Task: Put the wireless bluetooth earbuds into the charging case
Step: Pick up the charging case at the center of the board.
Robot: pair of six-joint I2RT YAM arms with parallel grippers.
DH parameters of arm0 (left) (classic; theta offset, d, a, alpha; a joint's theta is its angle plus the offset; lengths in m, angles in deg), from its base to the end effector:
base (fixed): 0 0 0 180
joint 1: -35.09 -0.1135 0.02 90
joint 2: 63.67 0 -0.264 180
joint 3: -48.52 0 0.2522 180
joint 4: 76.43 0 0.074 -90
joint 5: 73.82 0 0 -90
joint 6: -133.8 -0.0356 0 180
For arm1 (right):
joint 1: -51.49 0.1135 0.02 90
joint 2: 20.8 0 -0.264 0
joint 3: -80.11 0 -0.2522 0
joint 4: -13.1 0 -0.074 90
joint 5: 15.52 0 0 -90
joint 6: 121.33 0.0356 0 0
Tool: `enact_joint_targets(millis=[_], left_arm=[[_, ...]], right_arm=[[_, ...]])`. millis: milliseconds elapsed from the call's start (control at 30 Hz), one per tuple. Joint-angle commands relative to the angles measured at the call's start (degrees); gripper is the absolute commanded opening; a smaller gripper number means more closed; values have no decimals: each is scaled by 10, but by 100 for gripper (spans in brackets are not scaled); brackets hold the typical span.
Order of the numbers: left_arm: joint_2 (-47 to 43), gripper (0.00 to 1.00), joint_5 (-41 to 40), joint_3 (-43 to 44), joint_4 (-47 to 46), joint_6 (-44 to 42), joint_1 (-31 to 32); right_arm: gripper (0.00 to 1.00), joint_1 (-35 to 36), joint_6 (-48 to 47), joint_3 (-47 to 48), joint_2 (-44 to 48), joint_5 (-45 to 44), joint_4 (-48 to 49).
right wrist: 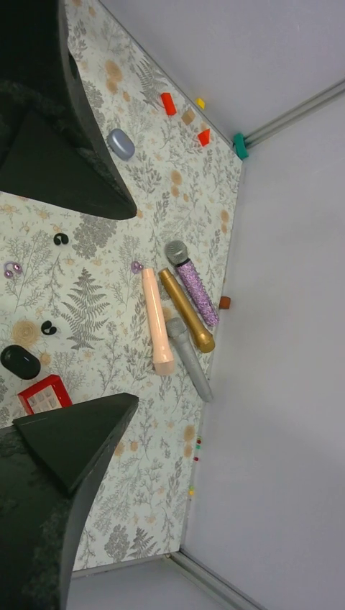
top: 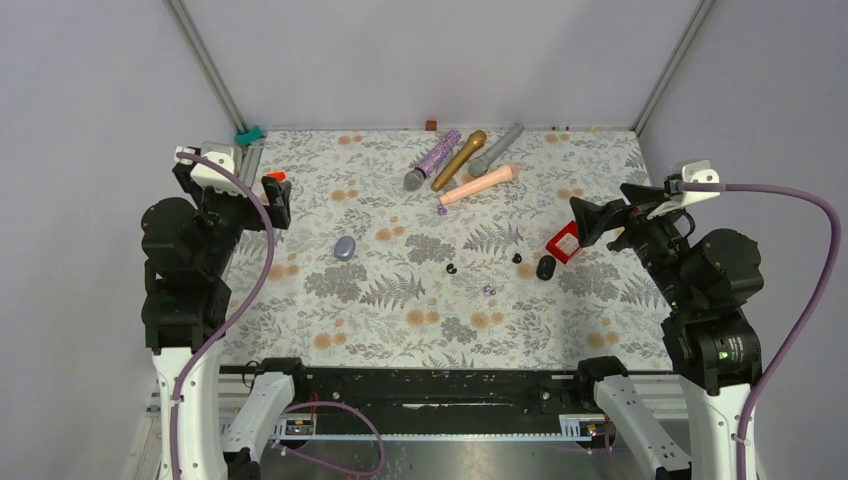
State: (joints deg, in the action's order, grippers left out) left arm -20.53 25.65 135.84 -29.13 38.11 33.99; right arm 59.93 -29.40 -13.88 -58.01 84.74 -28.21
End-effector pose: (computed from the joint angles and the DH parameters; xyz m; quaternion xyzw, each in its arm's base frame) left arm 0.1173 -0.0036 0.4638 0.0857 0.7208 -0.0193 0.6876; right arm 0.0821 0.0186 0.4771 -0.1044 0.6519 0.1264 0.7404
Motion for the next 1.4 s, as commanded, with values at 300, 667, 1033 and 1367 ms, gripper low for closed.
enact_joint_targets(millis=[300, 667, 1033, 1367], left_arm=[[0, 99, 49, -14, -21, -2, -6], [37, 98, 115, -31, -21, -67, -3], [73, 99, 181, -99, -27, -75, 5], [92, 99, 193, -107, -26, -74, 8]], right_arm=[[98, -2, -49, -55, 2, 60, 65], [99, -3, -86, -40, -41, 90, 29], [99, -3, -51, -156, -79, 98, 119], [95, -3, 13, -164, -179, 113, 130]])
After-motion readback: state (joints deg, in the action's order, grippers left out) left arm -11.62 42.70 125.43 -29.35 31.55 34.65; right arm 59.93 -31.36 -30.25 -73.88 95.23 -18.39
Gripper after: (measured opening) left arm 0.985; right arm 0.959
